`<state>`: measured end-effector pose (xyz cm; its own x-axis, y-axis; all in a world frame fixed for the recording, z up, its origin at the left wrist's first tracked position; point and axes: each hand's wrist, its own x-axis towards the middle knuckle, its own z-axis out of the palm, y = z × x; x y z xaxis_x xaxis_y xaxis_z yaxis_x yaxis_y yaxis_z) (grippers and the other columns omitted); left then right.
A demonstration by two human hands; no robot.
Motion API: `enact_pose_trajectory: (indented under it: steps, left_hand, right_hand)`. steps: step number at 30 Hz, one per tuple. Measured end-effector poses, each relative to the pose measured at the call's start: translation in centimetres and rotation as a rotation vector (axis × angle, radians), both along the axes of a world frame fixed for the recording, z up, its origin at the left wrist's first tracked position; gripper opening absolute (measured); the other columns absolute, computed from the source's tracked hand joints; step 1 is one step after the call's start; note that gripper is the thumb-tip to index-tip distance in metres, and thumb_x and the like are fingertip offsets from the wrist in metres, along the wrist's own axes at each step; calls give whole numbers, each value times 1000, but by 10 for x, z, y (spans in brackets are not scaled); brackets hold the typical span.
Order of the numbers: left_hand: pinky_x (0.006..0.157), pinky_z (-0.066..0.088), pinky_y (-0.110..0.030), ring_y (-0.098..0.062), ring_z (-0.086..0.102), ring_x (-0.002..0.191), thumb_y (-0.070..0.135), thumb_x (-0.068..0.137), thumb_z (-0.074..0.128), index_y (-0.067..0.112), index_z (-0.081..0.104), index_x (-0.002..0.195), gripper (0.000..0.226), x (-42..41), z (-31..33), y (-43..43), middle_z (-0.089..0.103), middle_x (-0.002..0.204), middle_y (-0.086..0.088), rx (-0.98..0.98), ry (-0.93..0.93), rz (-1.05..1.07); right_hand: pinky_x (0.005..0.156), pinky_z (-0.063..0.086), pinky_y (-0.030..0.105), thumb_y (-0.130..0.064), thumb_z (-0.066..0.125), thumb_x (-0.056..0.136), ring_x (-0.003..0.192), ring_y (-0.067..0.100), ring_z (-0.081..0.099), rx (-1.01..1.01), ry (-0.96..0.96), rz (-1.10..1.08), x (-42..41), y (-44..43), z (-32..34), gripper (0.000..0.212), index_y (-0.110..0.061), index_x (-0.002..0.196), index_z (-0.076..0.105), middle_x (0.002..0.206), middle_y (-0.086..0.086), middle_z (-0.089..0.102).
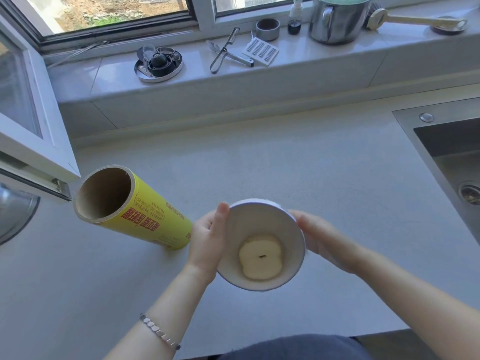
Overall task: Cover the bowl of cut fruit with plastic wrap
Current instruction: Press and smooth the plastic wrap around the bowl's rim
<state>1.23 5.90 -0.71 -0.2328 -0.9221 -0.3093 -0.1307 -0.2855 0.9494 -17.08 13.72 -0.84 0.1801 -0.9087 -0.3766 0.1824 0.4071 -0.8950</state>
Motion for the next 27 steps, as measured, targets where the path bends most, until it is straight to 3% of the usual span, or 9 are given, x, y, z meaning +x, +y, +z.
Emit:
enact_pose_trajectory:
  steps: [2, 4, 6, 10, 13, 18, 22, 25, 27]
  left_hand:
    - [67, 42, -37, -22, 51, 71, 60, 77, 54, 14, 61, 65, 48, -4, 0, 4, 57, 70, -7, 132, 44, 48]
    - [77, 49, -38, -24, 62, 80, 50, 88, 42, 20, 69, 79, 41, -5, -1, 6, 68, 82, -5, 233, 82, -4]
    - [80, 48, -37, -21, 63, 87, 49, 90, 40, 22, 70, 87, 40, -1, -2, 0, 70, 89, -2, 285, 51, -116]
    - [75, 44, -32, -17, 62, 81, 56, 76, 53, 16, 71, 90, 46, 4, 5, -15, 69, 85, -2, 280, -23, -390]
    - [61, 49, -24, -12, 65, 66, 58, 66, 47, 19, 70, 76, 46, -3, 11, -15, 71, 68, 4, 253, -35, -362]
    - [67, 46, -33, -24, 61, 75, 60, 62, 50, 15, 70, 80, 53, -7, 12, -17, 66, 83, -11, 254, -61, -277]
    - [75, 45, -39, -25, 57, 79, 64, 64, 63, 10, 69, 81, 56, -8, 8, -17, 62, 86, -15, 217, 13, -151]
    - [71, 32, -39, -24, 42, 76, 76, 52, 65, 15, 56, 82, 69, -8, 8, -20, 46, 83, -10, 146, -10, -145]
    - [68, 27, -37, -23, 35, 73, 73, 52, 62, 15, 52, 81, 66, -7, 7, -21, 41, 80, -9, 76, -43, -159]
  right_hand:
    - [78, 54, 23, -54, 61, 73, 90, 3, 66, -19, 49, -54, 0, 3, 1, 43, -28, 107, 63, 93, -15, 72]
    - [64, 49, 11, -33, 53, 87, 78, -4, 66, -41, 96, -121, 1, 3, 5, 21, -25, 104, 62, 81, -20, 72]
    - [58, 47, 10, -20, 45, 92, 68, -6, 64, -36, 129, -138, 1, 2, 7, 19, -22, 101, 62, 71, -21, 71]
    - [63, 49, 12, -27, 49, 87, 73, -1, 66, -37, 153, -141, 1, 1, 8, 22, -18, 98, 66, 74, -16, 72]
    - [66, 50, 12, -28, 54, 87, 77, 1, 67, -41, 174, -154, 2, -1, 10, 23, -15, 100, 68, 80, -12, 72]
    - [54, 44, 8, -29, 54, 86, 62, -4, 64, -9, 206, -170, 1, -7, 15, 17, -20, 91, 68, 62, -17, 70]
    - [54, 48, 19, -47, 54, 73, 51, 4, 57, 58, 161, -316, -4, -15, 12, 51, 1, 87, 65, 68, -1, 64]
    - [53, 51, 17, -26, 59, 84, 54, 4, 58, 126, 132, -289, -12, -20, 16, 22, -6, 79, 66, 69, 1, 62]
    - [57, 52, 14, -16, 59, 85, 58, 6, 60, 171, 111, -204, -18, -24, 19, 15, -9, 75, 66, 66, -1, 64]
